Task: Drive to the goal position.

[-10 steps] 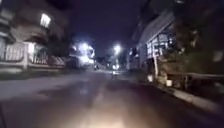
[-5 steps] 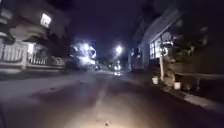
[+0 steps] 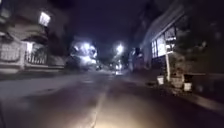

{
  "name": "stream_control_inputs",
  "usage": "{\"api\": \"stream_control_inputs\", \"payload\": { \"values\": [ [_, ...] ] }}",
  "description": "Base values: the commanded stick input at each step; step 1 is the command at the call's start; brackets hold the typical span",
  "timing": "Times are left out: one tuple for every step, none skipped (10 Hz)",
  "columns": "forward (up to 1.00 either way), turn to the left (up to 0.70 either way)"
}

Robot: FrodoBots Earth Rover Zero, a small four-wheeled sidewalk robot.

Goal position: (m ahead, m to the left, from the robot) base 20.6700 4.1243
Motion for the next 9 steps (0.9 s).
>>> {"api": "stream_control_inputs", "payload": {
  "values": [
    [0.70,-0.35],
    [0.70,-0.32],
    [0.70,-0.05],
    [0.70,0.00],
    [0.70,0.00],
    [0.70,0.00],
    [0.70,0.00],
    [0.70,0.00],
    [0.70,0.00]
  ]
}}
